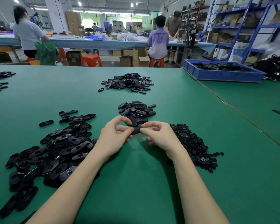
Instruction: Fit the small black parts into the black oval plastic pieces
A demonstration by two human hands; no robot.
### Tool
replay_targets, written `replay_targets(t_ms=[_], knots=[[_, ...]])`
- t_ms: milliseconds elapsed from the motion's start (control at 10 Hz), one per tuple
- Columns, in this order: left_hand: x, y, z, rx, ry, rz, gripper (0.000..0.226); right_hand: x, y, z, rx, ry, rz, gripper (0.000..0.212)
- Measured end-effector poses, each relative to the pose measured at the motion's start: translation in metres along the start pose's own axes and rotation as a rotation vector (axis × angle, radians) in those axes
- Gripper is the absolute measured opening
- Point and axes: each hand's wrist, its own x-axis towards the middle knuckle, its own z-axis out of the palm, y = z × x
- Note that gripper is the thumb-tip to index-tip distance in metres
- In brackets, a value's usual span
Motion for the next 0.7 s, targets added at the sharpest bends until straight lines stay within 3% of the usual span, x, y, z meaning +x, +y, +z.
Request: replay_targets(t_ms=[100, 300, 400, 500, 700], knots=[[-0.001, 0.002, 0.001, -0.056, -0.054, -0.006, 0.011, -0.001, 0.0, -0.002, 0.006, 0.004, -0.012, 0.004], [-0.002, 0.003, -0.001, 0.31, 0.015, 0.17, 0.015, -0.004, -0.001, 0.001, 0.081, 0.011, 0.007, 0.008], [0.014, 0.011, 0.001, 0.376, 0.073, 0.237, 0.013, -0.002, 0.0, 0.004, 0.107, 0.049, 0.028, 0.017], [0.051, 0.025, 0.004, 0.466, 0.16, 0.233, 0.012, -0.002, -0.001, 0.004, 0.114, 0.066, 0.048, 0.02], [0.094, 0.033, 0.017, 0.625, 0.123, 0.113, 0.011, -0.004, 0.0, 0.003, 0.106, 0.029, 0.044, 0.014]])
